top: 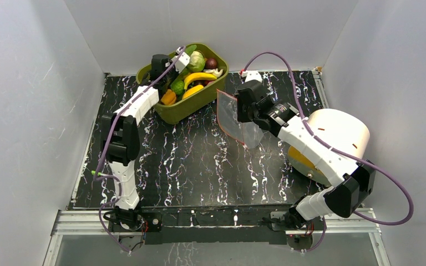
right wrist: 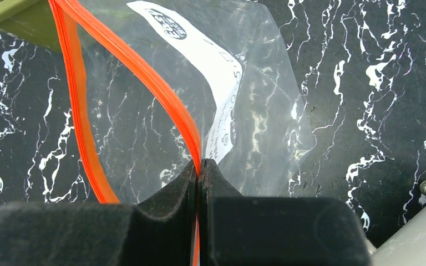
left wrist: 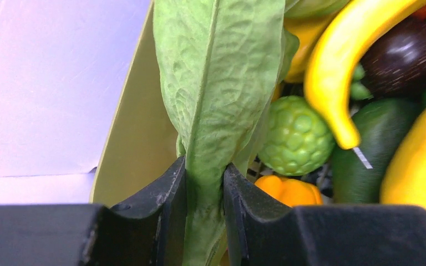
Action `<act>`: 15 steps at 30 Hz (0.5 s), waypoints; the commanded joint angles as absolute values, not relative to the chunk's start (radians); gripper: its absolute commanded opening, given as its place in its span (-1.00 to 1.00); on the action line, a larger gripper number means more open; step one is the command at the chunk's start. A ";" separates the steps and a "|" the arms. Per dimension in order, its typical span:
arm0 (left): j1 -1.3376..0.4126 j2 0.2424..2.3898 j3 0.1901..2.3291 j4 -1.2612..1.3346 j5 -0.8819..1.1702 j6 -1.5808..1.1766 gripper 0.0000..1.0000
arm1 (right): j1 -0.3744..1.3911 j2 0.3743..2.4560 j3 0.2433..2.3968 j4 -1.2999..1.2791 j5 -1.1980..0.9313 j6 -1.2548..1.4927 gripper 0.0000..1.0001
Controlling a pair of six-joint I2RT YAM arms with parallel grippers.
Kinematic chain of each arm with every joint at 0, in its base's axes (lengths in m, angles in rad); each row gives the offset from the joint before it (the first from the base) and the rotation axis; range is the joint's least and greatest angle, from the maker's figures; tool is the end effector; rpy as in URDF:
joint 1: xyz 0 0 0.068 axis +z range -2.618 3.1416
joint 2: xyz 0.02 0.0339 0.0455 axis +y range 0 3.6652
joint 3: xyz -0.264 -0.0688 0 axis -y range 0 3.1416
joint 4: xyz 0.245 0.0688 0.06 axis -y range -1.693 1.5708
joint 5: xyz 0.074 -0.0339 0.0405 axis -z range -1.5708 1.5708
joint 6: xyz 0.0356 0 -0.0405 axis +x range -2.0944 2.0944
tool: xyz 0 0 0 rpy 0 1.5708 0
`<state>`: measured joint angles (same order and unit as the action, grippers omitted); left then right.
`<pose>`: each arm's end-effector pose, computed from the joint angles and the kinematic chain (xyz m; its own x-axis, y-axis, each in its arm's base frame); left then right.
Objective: Place the food in the zip-top bag and seal the zipper
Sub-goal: Pick up the fake vegetable from the bin, then place the fake vegetable in the zipper food storage bag.
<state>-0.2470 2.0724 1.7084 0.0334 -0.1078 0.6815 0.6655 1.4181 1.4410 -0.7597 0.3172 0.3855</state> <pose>0.4865 -0.1187 0.2783 -0.1535 0.6846 -0.7126 0.3104 0.7180 0.6230 0.2454 0.1785 0.3676 -0.6420 -0.0498 -0.7651 -0.1765 0.9807 0.0843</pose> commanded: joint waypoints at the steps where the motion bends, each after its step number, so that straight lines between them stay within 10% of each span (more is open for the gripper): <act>1: -0.259 1.915 1.698 0.029 0.054 0.481 -0.67 | 0.661 1.361 1.418 -0.734 0.313 0.422 -1.00; 15: -0.259 1.618 1.497 0.065 0.100 0.103 -0.81 | 0.661 1.263 1.350 -0.655 0.247 0.451 -1.00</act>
<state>-0.2596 1.7084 1.5322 0.0330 0.1158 0.2497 0.6655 1.2896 1.3720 -0.7250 0.2871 0.4294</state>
